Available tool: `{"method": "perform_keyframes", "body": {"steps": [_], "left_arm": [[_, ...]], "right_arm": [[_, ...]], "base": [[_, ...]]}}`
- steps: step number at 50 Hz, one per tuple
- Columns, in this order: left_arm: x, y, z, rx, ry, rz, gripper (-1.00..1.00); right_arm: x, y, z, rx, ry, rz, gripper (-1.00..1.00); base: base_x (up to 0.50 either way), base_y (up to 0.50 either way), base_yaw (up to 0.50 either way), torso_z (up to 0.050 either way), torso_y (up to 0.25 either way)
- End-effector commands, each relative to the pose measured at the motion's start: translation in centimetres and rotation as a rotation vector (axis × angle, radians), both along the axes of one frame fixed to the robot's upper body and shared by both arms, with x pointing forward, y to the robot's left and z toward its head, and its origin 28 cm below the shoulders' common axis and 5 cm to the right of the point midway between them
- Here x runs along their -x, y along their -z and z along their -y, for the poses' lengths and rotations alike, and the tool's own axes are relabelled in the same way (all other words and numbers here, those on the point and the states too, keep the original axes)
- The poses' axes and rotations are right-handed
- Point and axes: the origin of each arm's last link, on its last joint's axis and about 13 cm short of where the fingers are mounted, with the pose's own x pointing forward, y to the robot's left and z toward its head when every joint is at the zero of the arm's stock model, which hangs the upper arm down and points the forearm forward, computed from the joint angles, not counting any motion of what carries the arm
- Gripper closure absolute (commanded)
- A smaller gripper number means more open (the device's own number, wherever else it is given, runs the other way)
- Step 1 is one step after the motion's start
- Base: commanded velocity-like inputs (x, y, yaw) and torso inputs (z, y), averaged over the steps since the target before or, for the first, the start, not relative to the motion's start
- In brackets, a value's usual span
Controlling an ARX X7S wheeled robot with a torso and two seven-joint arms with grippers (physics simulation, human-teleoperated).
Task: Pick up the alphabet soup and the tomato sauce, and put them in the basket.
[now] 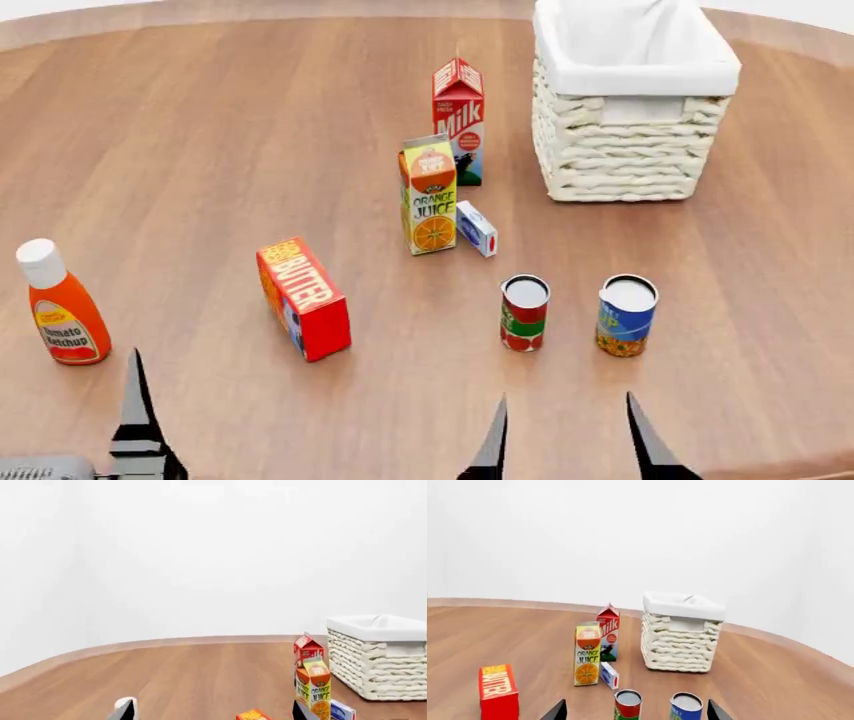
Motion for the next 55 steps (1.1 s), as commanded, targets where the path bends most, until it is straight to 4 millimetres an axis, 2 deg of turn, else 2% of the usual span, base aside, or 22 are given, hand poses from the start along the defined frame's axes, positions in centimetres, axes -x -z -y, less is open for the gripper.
{"method": "perform_keyframes", "body": {"steps": [1,3,5,7,10,16,22,55], "left_arm": [[2.2,-9.8,-0.5,-0.071,-0.08,0.368,-1.0],[2.7,-11.1,-0.5,-0.07,-0.06,0.402,-1.0],[3.3,-12.6,-0.5,-0.083,-0.054,0.451,-1.0],[3.8,-13.7,-0.4,-0.092,-0.051,0.487,-1.0],[4.0,-14.2,-0.3,-0.097,-0.046,0.508,-1.0],[4.0,-14.9,-0.6,-0.113,-0.054,0.545,-1.0],[3.9,-15.2,-0.6,-0.124,-0.048,0.557,-1.0],[3.9,-14.9,-0.1,-0.1,-0.017,0.533,-1.0]], "right_arm": [[1.0,-7.6,-0.2,0.029,0.004,0.256,-1.0],[1.4,-8.2,-0.1,0.016,0.002,0.294,-1.0],[2.0,-10.6,-0.1,0.0,0.0,0.347,-1.0],[2.5,-11.3,-0.1,-0.011,-0.007,0.388,-1.0],[3.3,-12.8,-0.2,-0.005,-0.016,0.433,-1.0],[3.9,-14.1,-0.1,-0.008,-0.02,0.475,-1.0],[3.8,-14.5,0.0,-0.008,-0.014,0.486,-1.0],[3.9,-14.2,-0.3,-0.004,-0.018,0.485,-1.0]], "base": [[0.0,0.0,0.0,0.0,0.0],[0.0,0.0,0.0,0.0,0.0],[0.0,0.0,0.0,0.0,0.0],[0.0,0.0,0.0,0.0,0.0],[0.0,0.0,0.0,0.0,0.0],[0.0,0.0,0.0,0.0,0.0],[0.0,0.0,0.0,0.0,0.0],[0.0,0.0,0.0,0.05,0.0]]}}
